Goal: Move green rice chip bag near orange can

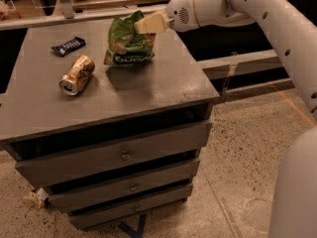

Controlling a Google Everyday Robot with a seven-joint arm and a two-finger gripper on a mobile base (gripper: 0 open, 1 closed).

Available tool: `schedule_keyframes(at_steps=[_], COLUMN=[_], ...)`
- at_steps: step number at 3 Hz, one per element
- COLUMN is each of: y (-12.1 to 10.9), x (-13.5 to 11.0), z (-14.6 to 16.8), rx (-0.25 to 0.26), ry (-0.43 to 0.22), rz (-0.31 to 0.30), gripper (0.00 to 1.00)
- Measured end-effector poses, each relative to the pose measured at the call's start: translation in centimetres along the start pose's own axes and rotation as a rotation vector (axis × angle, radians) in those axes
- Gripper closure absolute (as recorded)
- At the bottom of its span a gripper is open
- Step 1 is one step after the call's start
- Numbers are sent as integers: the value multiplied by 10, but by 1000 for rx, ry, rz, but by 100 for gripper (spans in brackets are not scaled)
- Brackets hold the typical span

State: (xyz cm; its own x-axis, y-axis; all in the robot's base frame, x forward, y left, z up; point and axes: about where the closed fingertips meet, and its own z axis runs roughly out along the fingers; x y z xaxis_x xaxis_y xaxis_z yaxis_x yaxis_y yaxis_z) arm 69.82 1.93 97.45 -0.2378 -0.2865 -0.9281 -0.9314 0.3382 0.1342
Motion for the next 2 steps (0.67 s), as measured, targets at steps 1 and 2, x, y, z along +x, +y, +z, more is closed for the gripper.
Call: schedule_keyframes(at_steps=[1,2], y=[2,4], x=[1,2], z=[2,4], rx=[-11,-19], ry=[8,13], rz=[5,6], gripper=[36,12])
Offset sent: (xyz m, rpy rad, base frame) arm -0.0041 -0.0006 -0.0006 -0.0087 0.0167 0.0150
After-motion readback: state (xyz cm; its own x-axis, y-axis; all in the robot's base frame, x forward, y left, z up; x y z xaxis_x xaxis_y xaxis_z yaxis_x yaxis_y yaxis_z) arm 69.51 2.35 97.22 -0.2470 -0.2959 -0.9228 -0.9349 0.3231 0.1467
